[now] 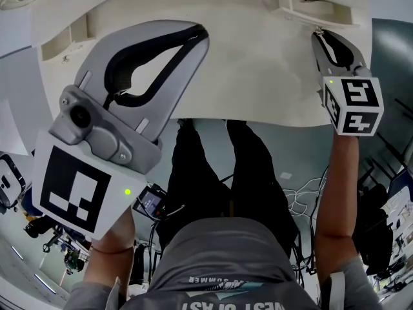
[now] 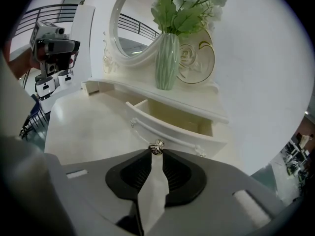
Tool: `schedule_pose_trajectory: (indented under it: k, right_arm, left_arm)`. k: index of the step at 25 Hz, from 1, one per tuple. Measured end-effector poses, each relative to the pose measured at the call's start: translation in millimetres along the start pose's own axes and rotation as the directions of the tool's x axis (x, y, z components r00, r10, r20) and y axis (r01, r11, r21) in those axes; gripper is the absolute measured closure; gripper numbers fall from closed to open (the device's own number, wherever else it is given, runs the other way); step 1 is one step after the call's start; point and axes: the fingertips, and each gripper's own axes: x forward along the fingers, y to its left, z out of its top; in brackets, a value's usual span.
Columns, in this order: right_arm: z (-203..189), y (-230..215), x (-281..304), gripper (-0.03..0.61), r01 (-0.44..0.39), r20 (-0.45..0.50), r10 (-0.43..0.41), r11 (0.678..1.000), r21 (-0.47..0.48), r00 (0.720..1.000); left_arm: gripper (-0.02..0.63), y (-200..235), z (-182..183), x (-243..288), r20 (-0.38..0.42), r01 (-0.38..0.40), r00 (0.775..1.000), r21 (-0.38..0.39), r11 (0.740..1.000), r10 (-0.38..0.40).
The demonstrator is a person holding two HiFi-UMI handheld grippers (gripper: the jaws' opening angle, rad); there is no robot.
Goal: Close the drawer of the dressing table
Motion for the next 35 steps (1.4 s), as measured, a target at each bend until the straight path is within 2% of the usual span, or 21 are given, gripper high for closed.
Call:
schedule_pose_trajectory:
  k: [14,35]
  right_arm:
    - [4.5,-4.1,4.1,0.505,0.005,-0.014,-0.005,1.000,-0.010,1.000]
    - [25.7,-26.2,56.2,0.508,0.037,-0.020,-0.038,0.997,-0.064,0.999]
  left_arm:
    - [0.611,6.5,0.5,-8.2,0.006,-0.020,1.000,-0.002,1.000,0.020]
    - [0.611,31.8,-18.9,-46.8,0.005,-0.125,0.992,-0.015,0.992,0.126]
